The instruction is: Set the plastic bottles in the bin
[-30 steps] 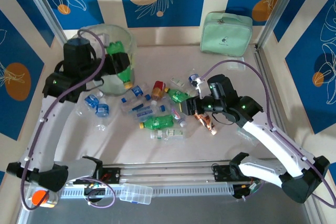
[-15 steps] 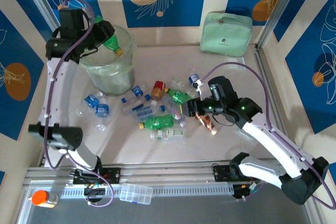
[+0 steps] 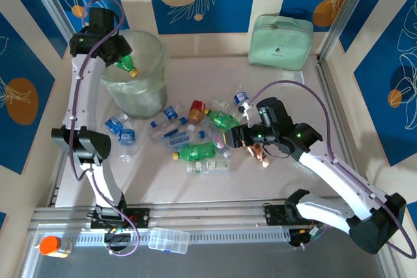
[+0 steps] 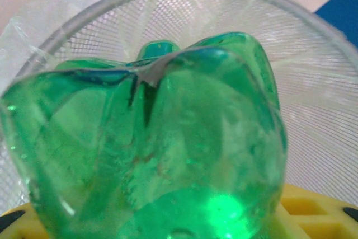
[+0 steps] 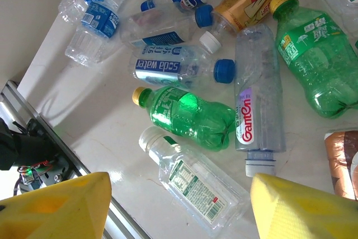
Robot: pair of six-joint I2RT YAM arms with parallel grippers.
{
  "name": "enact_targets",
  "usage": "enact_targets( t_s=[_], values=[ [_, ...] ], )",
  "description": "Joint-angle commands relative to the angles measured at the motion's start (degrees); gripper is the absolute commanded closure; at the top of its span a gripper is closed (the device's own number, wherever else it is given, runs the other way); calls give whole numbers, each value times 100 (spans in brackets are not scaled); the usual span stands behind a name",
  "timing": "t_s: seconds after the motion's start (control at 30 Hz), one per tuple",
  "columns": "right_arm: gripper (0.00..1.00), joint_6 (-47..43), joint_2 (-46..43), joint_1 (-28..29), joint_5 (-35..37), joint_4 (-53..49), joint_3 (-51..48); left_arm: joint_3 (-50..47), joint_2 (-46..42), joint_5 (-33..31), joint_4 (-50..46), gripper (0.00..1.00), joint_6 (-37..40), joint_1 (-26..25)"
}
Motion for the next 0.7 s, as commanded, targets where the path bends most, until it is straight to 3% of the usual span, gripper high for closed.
enact_targets(
  t_s=[0.0,0.47,0.67],
  values=[
    [33,39,20,-22,-154,81,-64,139,321,-401,-246,64,184,76],
    [33,3,78,-24,-69,51,-24,100,1185,-698,-590,56,281,72],
    [33,-41,45,-30,-21,-11,35,-25,1246,-801,-674,39,252,68]
  ],
)
